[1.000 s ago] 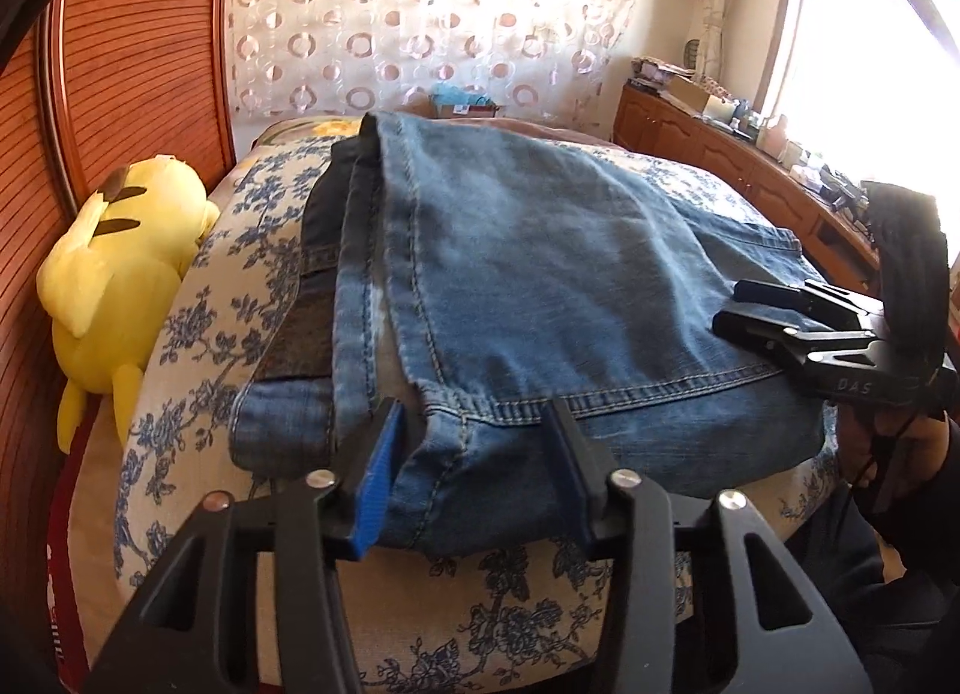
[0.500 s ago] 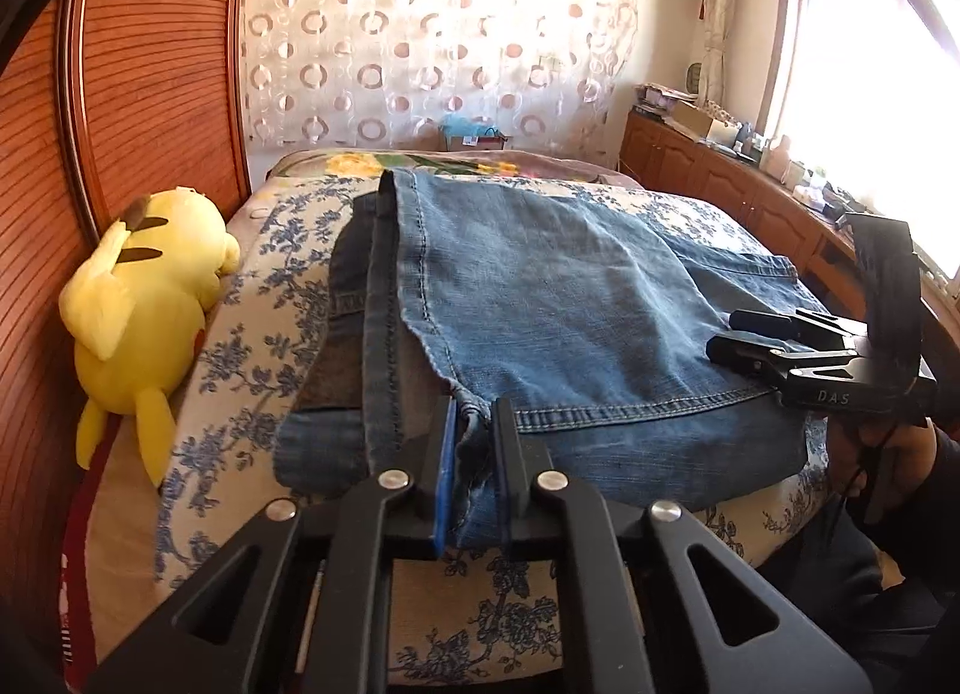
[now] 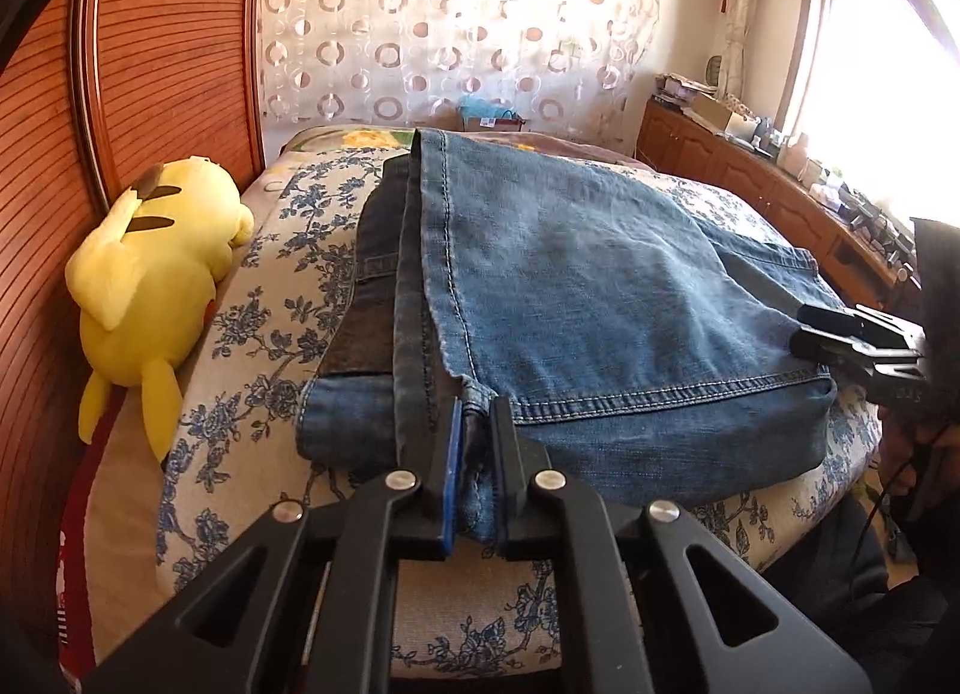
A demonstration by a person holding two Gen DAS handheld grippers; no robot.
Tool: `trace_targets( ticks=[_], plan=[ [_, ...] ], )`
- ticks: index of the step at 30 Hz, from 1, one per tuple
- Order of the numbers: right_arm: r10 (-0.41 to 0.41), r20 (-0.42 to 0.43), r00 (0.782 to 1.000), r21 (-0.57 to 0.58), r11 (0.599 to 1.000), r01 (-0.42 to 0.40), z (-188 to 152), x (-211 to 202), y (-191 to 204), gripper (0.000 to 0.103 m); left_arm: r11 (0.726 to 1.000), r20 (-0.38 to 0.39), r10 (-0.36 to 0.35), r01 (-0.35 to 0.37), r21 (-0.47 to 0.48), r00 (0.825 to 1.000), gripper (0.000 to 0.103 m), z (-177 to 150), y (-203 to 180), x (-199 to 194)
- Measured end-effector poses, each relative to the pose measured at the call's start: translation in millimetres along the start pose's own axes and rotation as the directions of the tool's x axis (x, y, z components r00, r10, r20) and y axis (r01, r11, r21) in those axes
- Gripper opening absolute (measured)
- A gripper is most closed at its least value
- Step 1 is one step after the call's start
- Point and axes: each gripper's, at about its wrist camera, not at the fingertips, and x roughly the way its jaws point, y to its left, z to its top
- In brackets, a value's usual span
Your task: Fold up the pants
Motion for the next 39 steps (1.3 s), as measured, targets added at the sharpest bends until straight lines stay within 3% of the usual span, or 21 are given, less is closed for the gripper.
trace_targets(
  ticks=[5, 7, 9, 14, 18, 29, 39],
  plan=[
    [-0.004, 0.004, 1.000, 0.011, 1.000, 0.004, -8.6, -13.4, -6.6, 0.070, 1.000, 0.000, 0.006, -0.006, -0.002, 1.000, 0.022, 4.4, 0.1, -1.2],
    [-0.008, 0.004, 1.000, 0.019, 1.000, 0.008, -11.7, -19.3, -10.9, 0.070, 1.000, 0.003, 0.003, -0.003, 0.001, 1.000, 0.034, 6.3, -1.6, -2.7],
    [-0.019, 0.008, 1.000, 0.021, 1.000, 0.019, -15.4, -25.9, -15.4, 0.070, 1.000, 0.015, -0.001, 0.001, 0.011, 1.000, 0.040, 8.2, -5.0, -5.5],
    [-0.057, -0.003, 0.998, 0.035, 0.998, 0.058, -25.9, -37.5, -25.8, 0.070, 0.999, 0.036, -0.011, 0.009, 0.040, 0.999, 0.045, 15.4, -16.5, -14.7],
    [-0.082, -0.012, 0.997, 0.055, 0.995, 0.083, -36.5, -43.8, -36.8, 0.070, 0.998, 0.060, -0.037, 0.034, 0.049, 0.998, 0.064, 20.6, -23.7, -22.1],
    [-0.127, -0.018, 0.992, 0.128, 0.984, 0.128, -55.4, -58.4, -66.2, 0.070, 0.992, 0.051, -0.069, 0.064, 0.106, 0.996, 0.064, 29.5, -61.0, -2.1],
    [-0.233, -0.038, 0.972, 0.177, 0.956, 0.236, -80.2, -86.8, -103.4, 0.070, 0.977, 0.002, -0.135, 0.133, 0.164, 0.991, 0.064, 33.5, -109.4, 28.4]
  ],
)
